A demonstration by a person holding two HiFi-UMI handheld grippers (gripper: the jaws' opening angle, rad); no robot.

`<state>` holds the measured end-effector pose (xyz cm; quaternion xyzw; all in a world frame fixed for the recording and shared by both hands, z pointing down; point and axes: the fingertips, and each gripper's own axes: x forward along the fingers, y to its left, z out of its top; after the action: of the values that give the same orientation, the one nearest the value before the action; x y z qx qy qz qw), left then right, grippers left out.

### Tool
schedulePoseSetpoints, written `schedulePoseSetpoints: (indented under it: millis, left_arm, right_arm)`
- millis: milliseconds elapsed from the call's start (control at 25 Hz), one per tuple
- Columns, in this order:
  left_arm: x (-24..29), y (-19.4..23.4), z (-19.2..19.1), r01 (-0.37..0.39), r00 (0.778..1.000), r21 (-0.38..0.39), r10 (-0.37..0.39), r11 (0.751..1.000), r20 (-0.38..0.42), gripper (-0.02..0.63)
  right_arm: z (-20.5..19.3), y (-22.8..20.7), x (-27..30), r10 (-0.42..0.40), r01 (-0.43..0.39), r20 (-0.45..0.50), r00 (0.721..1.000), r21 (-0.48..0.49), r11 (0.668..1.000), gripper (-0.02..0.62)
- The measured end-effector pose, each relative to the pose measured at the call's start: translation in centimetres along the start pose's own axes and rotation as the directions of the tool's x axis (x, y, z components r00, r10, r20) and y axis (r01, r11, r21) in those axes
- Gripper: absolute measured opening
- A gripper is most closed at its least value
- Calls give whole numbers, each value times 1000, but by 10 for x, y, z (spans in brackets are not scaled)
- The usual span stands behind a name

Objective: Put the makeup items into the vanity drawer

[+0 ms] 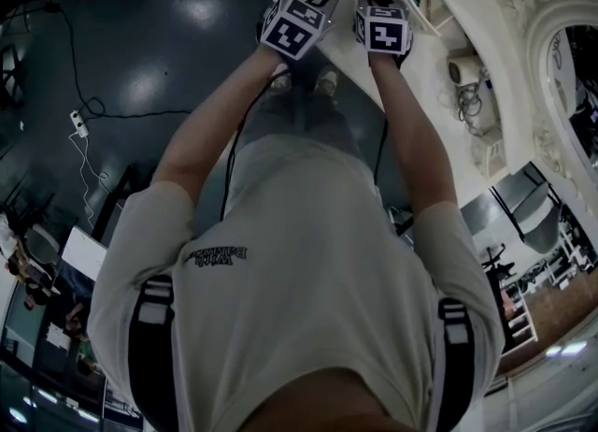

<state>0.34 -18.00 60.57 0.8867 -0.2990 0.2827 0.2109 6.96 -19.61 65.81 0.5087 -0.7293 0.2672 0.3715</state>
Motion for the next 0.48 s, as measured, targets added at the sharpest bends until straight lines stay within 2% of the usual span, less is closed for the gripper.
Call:
schedulePoseSetpoints:
  millis: [240,480]
  left_arm:
    - [-11,-1,8,-10,1000,14,10,1000,12,14]
    - [-28,-3,30,-35,998,30,33,999,59,14]
  right_arm:
    - [7,0,-11,4,-4,30,1000,-5,1000,49]
    - [35,4,-44,24,-22,121,992,-17,1000,49]
